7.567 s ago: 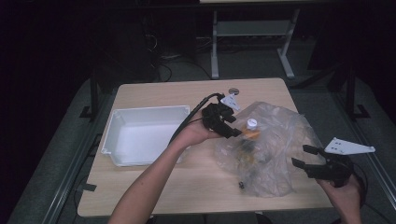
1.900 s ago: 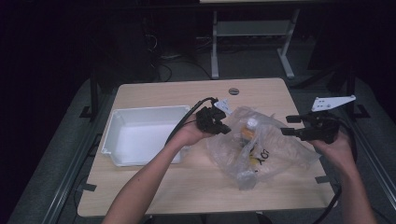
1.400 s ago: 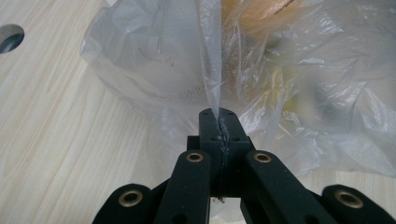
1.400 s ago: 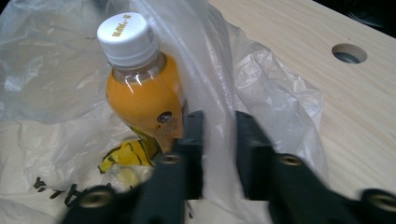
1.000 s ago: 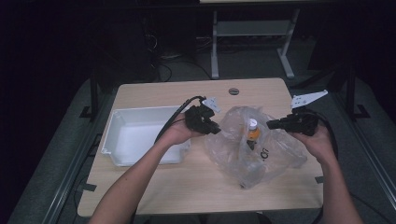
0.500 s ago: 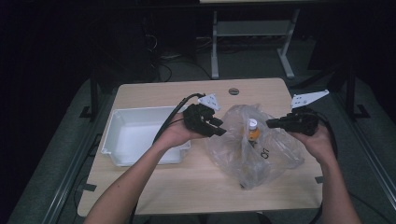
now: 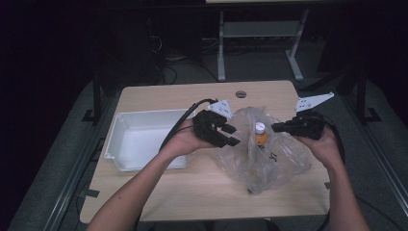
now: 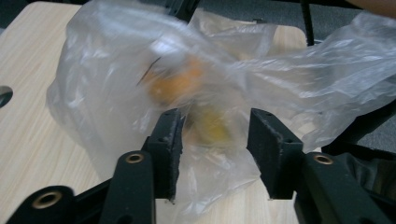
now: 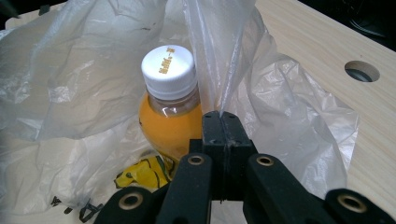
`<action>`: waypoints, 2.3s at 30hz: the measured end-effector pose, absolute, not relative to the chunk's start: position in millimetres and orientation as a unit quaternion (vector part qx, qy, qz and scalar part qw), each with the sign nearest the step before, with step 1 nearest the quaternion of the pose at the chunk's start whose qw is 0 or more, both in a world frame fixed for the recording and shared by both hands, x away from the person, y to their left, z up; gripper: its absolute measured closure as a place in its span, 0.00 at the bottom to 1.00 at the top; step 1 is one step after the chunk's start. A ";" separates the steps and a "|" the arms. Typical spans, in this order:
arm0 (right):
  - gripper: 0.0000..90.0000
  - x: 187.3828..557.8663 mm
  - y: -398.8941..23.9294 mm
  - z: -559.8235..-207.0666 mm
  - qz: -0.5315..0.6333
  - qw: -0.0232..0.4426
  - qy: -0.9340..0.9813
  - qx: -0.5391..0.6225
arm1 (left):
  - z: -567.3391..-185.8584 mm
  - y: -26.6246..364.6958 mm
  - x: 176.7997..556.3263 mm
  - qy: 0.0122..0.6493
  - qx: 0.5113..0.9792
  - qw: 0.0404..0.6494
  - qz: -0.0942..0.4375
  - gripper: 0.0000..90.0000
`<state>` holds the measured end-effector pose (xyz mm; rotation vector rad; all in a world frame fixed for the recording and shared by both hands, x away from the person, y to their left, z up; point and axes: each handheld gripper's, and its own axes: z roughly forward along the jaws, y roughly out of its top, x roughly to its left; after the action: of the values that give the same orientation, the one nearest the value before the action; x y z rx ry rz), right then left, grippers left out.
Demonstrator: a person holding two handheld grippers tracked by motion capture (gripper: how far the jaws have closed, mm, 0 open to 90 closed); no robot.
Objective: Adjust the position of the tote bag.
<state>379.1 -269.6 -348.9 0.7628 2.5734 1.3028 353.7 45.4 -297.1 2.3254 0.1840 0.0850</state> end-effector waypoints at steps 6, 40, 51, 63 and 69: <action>1.00 379.8 -267.8 -347.0 0.434 0.081 0.860 0.254 | -288.5 36.5 347.7 0.060 0.915 0.398 0.033 0.56; 1.00 380.3 -270.4 -345.9 0.429 0.088 0.861 0.258 | -336.3 4.3 365.6 0.105 0.922 0.372 0.039 0.45; 1.00 382.1 -273.7 -346.5 0.436 0.088 0.856 0.263 | -352.3 4.1 384.6 0.112 0.919 0.377 0.036 0.41; 1.00 384.1 -274.0 -347.6 0.436 0.089 0.856 0.265 | -368.3 -3.0 394.1 0.112 0.919 0.377 0.029 0.55; 1.00 384.3 -274.2 -347.5 0.434 0.088 0.857 0.264 | -368.2 -1.4 394.3 0.102 0.922 0.372 0.028 0.63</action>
<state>384.3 -274.2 -347.5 0.7861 2.5492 1.2928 394.3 -1.4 -368.2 2.3633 0.2606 0.0724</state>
